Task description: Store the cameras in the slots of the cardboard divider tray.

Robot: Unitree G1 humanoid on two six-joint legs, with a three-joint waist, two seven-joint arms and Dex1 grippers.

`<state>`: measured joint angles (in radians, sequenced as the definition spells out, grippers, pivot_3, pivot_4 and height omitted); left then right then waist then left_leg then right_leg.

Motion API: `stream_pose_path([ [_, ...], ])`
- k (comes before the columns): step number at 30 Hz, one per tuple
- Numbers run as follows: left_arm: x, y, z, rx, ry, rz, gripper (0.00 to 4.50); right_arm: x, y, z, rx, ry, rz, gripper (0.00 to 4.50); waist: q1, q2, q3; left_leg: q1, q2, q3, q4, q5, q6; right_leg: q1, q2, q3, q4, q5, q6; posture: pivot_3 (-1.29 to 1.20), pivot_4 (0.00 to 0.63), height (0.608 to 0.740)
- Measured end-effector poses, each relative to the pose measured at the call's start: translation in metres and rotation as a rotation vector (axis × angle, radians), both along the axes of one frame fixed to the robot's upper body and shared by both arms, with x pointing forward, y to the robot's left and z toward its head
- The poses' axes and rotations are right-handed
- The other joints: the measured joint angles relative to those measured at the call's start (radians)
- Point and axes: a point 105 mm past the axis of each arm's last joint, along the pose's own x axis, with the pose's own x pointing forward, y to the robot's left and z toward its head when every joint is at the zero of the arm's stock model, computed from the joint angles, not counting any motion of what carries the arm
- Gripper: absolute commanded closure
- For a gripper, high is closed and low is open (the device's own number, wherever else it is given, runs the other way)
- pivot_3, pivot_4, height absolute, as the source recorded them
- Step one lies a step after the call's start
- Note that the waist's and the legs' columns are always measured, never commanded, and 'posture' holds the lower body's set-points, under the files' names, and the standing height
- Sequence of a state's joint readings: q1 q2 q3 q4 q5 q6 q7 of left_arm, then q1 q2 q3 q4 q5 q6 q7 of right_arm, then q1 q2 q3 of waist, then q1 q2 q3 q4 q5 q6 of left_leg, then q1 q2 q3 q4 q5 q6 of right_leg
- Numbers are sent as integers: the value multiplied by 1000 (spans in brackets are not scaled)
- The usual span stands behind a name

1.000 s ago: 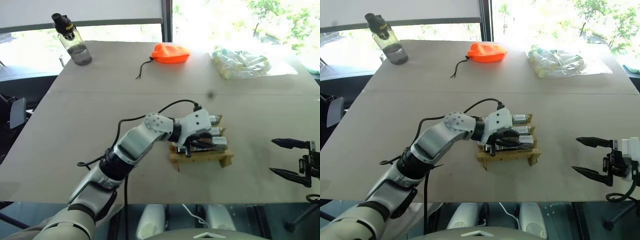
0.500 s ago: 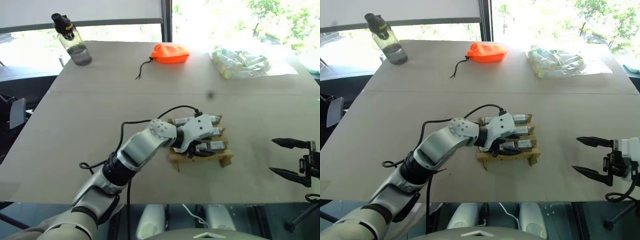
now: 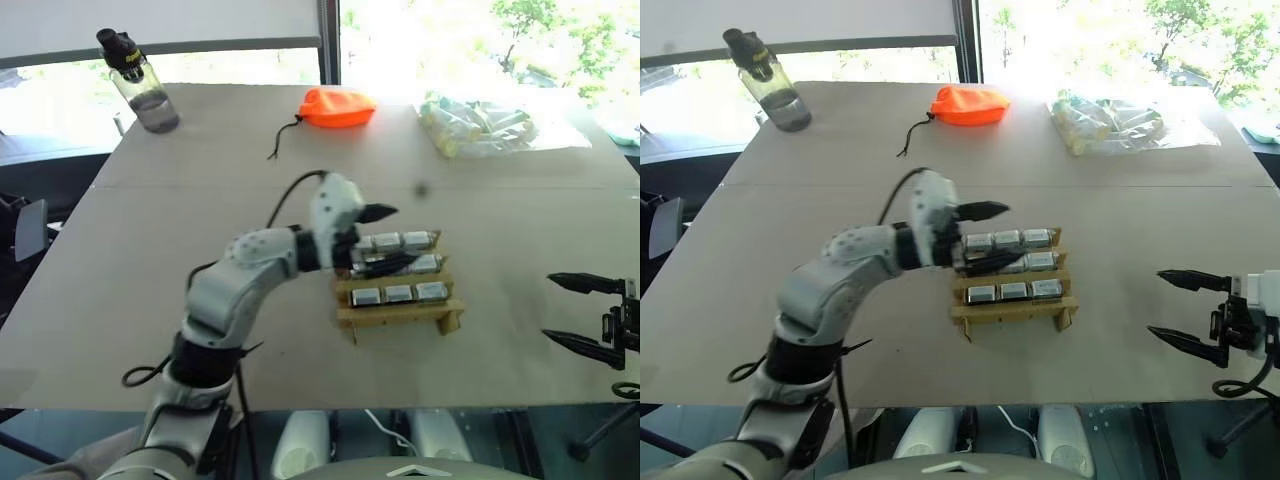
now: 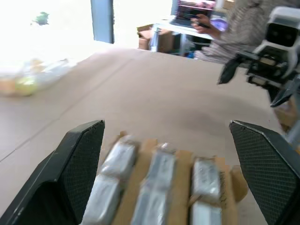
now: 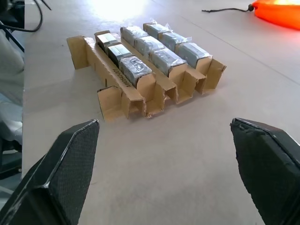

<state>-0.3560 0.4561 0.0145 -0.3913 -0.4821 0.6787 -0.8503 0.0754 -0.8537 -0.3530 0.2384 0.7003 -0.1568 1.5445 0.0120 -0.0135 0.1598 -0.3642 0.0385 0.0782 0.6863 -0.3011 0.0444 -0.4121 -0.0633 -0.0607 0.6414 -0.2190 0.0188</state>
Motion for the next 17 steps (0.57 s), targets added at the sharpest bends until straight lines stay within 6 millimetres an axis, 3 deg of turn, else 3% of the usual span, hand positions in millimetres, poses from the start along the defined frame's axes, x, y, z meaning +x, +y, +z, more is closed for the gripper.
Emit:
stream_pose_path([
  [3,-6,34,-15,-70,68,107,90,8,1,2,11,-17,-4,0,2,0,0,1,-1,2,1,0,1,0,-2,2,0,0,0,0,150,740],
  [7,-32,94,-87,-2,240,278,90,14,-5,-9,51,-8,-55,0,1,-1,0,1,0,3,0,-1,1,-1,-1,1,-1,0,0,0,150,740],
  [8,-39,100,-98,5,259,292,90,14,-7,-15,61,10,-74,0,4,-1,0,1,0,3,0,-2,3,-1,-1,1,-1,0,0,0,150,740],
  [12,-45,106,-100,80,165,288,90,17,-9,-22,64,12,-92,0,19,1,0,1,-1,3,0,-4,7,0,-5,0,0,-2,-4,0,150,740],
  [17,-46,100,-98,86,111,263,90,17,-11,-25,54,16,-105,0,12,1,0,1,0,3,0,-4,7,-1,-7,0,0,-2,-4,0,150,740],
])
